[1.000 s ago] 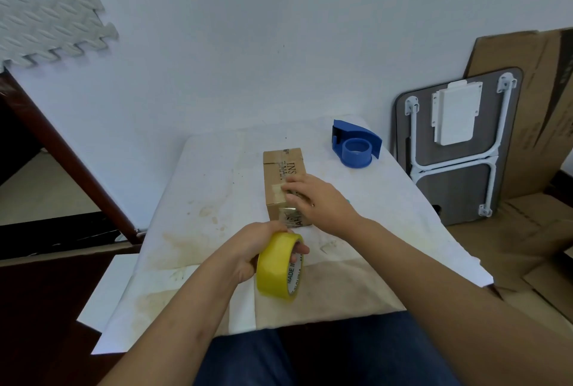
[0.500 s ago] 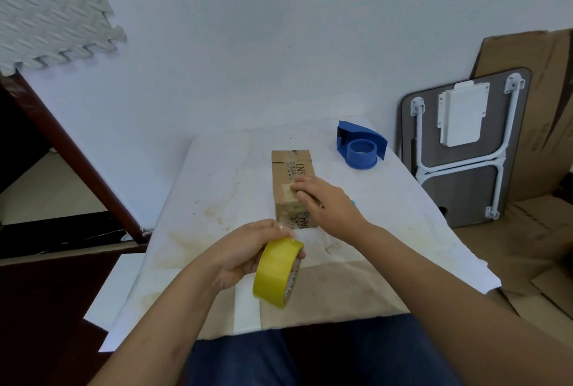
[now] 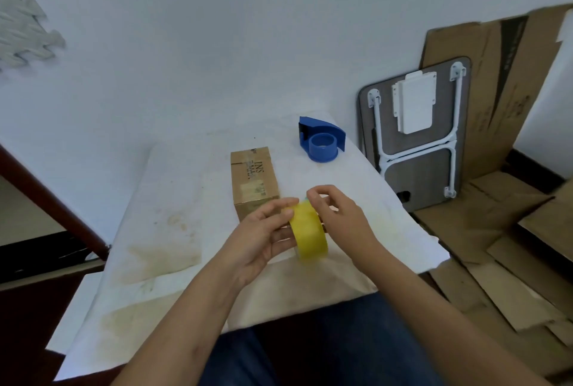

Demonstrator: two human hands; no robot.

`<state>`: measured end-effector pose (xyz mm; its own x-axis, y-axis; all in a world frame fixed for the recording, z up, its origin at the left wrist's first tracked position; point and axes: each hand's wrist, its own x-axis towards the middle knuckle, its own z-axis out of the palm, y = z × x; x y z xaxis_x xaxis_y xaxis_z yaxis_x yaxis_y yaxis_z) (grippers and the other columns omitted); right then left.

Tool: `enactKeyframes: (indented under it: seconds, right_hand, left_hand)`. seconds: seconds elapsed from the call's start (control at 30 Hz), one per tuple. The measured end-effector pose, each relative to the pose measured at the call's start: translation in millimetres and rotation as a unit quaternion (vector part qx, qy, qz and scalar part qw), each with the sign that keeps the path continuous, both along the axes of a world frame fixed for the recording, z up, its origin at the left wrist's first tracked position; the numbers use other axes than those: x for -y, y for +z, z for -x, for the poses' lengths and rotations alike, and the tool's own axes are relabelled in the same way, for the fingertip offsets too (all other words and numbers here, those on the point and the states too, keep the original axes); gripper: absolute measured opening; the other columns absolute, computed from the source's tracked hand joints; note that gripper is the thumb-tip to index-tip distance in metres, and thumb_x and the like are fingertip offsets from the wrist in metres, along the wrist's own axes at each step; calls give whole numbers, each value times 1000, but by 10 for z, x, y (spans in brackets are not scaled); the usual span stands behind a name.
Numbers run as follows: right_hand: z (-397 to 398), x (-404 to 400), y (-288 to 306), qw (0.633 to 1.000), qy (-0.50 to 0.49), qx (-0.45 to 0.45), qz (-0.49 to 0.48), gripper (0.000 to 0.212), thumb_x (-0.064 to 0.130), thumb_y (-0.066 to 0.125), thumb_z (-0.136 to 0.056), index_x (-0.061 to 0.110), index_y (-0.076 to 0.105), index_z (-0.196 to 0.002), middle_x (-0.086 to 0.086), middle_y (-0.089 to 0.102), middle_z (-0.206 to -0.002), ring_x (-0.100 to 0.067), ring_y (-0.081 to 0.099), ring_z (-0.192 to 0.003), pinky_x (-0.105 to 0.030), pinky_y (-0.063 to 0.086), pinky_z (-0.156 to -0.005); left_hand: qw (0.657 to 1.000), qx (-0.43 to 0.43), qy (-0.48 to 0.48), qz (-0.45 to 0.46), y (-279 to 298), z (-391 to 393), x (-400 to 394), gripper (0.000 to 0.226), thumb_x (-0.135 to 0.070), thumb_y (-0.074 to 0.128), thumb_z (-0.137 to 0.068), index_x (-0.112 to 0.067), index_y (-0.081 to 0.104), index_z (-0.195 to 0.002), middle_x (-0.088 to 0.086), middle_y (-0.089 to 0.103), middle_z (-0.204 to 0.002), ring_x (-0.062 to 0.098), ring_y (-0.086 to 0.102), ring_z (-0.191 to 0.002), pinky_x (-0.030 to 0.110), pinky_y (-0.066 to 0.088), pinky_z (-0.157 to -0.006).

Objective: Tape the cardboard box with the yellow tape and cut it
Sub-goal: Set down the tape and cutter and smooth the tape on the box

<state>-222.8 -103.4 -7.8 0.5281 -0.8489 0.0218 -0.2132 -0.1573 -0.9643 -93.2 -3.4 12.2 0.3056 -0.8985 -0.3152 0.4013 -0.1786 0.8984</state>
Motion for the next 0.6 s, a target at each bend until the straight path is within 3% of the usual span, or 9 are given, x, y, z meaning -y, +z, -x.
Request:
enactKeyframes:
  seconds: [0.17,0.43,0.6]
  right_hand:
    - [269,87,-6,997,-32,40,-49,17,33,60,-91,35,63,-108,5,65,-100,-12,61,-93,-28,48,-74]
    - [303,268,0,990,-127,59,-29,9,28,65,-88,22,66,-94,5,65,-102,-7,58,-90,-19,39,-67]
    - [338,432,35,988,-140,-2,65,7,25,64,-90,18,65,-92,1,62,-102,-4,57,-75,-14,40,-63]
  left_hand:
    - [1000,-24,-6,14,-46,261,271,26,-8,57,-96,-10,65,-121,12,75,-104,25,73,-90,32,61,-75]
    - [1000,-17,-25,10,-41,430,505,27,-7,58,-96,-10,67,-122,16,71,-112,29,70,-101,37,58,-85]
    - [993,90,-68,-23,21,448,524,34,-14,56,-99,-23,62,-131,7,70,-113,22,71,-89,33,59,-82]
